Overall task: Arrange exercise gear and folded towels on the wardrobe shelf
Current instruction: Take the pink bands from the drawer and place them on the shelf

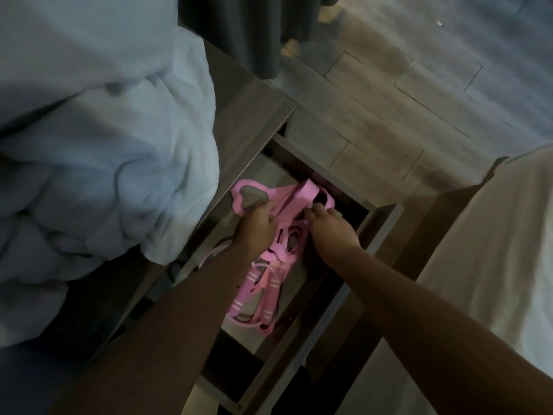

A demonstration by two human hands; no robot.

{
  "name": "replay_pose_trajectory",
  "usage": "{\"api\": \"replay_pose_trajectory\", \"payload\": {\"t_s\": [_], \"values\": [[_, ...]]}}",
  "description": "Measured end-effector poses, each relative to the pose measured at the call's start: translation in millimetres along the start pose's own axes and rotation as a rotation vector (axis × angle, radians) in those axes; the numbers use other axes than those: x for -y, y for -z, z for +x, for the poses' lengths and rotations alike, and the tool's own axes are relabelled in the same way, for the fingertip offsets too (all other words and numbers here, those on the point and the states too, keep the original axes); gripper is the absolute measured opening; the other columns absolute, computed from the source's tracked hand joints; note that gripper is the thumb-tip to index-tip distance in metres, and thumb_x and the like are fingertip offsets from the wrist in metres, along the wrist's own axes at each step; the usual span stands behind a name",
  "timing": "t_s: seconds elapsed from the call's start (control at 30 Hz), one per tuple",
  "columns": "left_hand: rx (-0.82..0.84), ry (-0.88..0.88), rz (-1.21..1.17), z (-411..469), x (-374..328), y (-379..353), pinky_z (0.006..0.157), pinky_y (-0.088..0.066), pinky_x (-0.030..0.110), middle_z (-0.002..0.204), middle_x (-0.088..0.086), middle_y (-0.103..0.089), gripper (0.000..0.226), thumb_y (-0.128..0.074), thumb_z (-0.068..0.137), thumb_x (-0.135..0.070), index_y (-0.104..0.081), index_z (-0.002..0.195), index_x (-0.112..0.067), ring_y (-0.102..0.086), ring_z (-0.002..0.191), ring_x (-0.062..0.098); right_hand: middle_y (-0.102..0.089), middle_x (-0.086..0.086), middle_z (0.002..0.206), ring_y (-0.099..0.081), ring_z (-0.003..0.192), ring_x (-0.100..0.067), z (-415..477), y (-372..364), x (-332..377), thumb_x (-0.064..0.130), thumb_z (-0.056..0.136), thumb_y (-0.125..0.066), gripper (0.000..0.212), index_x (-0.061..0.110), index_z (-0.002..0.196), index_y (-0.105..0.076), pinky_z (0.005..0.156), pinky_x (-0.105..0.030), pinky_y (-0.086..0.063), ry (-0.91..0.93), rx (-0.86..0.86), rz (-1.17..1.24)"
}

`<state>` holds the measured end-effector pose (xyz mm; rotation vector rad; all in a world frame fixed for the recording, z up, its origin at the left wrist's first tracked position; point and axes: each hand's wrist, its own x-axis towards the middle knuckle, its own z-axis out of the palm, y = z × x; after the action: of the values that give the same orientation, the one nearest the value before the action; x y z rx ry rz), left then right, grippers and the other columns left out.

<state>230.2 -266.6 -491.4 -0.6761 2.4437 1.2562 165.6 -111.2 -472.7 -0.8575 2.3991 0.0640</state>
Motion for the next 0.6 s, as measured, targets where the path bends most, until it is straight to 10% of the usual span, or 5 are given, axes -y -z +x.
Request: {"api": "replay_pose_trajectory", "payload": {"t_s": [0.3, 0.6], "values": [[0.008, -0.023, -0.034, 27, -9, -24, 0.065, -0.040, 0.031, 0.068, -0.003, -0.055, 0.024, -0.058, 0.093, -0.008, -0.056, 0.070, -0.015, -0.051, 0.069, 0.018, -0.053, -0.009, 0.123, -0.057, 0.106, -0.023, 9, -4, -16, 0.007, 0.093, -0.054, 0.026, 0.011, 0.119, -0.056, 0.084, -0.034, -0.052, -0.031, -0.016, 0.042], [-0.230, -0.109, -0.017, -78, -61, 41, 0.058, -0.035, 0.009, 0.071, -0.002, -0.057, 0.011, -0.057, 0.094, -0.011, -0.064, 0.085, -0.010, -0.048, 0.060, 0.001, -0.057, -0.010, 0.118, -0.059, 0.099, -0.024, -63, 64, 4, 0.013, 0.091, -0.059, 0.022, 0.010, 0.113, -0.057, 0.078, -0.032, -0.051, 0.154, -0.114, 0.112]]}}
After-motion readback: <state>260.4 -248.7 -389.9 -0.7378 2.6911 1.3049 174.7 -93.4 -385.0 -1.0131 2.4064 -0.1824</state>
